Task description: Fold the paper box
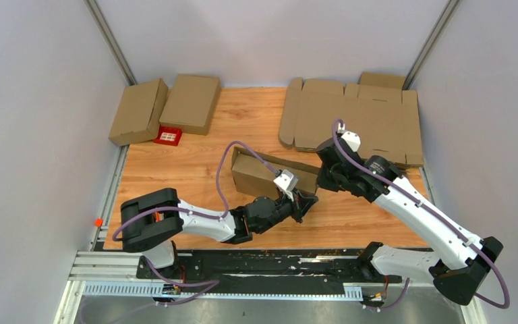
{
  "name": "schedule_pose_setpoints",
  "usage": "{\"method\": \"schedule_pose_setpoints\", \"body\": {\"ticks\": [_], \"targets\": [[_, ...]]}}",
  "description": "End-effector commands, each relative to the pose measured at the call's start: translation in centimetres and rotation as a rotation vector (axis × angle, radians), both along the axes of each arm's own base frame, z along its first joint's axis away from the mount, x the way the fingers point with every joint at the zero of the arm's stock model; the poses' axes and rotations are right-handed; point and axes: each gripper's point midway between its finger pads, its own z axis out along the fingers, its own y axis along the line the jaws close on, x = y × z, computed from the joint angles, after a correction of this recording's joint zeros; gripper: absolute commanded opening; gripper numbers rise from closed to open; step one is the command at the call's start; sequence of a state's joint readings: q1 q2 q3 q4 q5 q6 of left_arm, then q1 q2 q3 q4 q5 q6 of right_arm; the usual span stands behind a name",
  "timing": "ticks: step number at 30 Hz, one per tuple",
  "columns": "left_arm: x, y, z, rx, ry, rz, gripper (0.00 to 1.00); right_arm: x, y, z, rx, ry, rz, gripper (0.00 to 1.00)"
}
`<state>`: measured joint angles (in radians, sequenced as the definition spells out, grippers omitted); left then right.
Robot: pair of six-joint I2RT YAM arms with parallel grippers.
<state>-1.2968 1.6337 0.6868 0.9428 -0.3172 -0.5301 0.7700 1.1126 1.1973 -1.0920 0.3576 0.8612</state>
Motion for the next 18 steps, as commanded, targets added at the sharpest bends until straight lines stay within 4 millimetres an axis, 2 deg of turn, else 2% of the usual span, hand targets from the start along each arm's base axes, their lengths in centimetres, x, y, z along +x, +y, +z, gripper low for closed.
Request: {"method": "schedule_pose_setpoints", "body": {"ticks": [1,8,13,18], "targets": [[3.9,1.4,1.8,-0.042,-0.019,0.131,0.00,-2.0,0.2,-1.3,-0.033,0.089,0.074,0.00],[4.8,1.4,0.9,-0.036,-0.009,0.132,0.00,-2.2,0.9,-1.5,-0.029,0.092,0.090,0.00],[4.3,0.9,1.0,-0.041,-0.012,0.096,0.00,-1.3,0.5,-1.9,-0.070,0.067,0.066,0.00],[3.7,1.3,0.9,0.008,-0.015,0.067,0.00,-0.3,0.2,-2.7,-0.113,0.046,0.045,0.00]]}}
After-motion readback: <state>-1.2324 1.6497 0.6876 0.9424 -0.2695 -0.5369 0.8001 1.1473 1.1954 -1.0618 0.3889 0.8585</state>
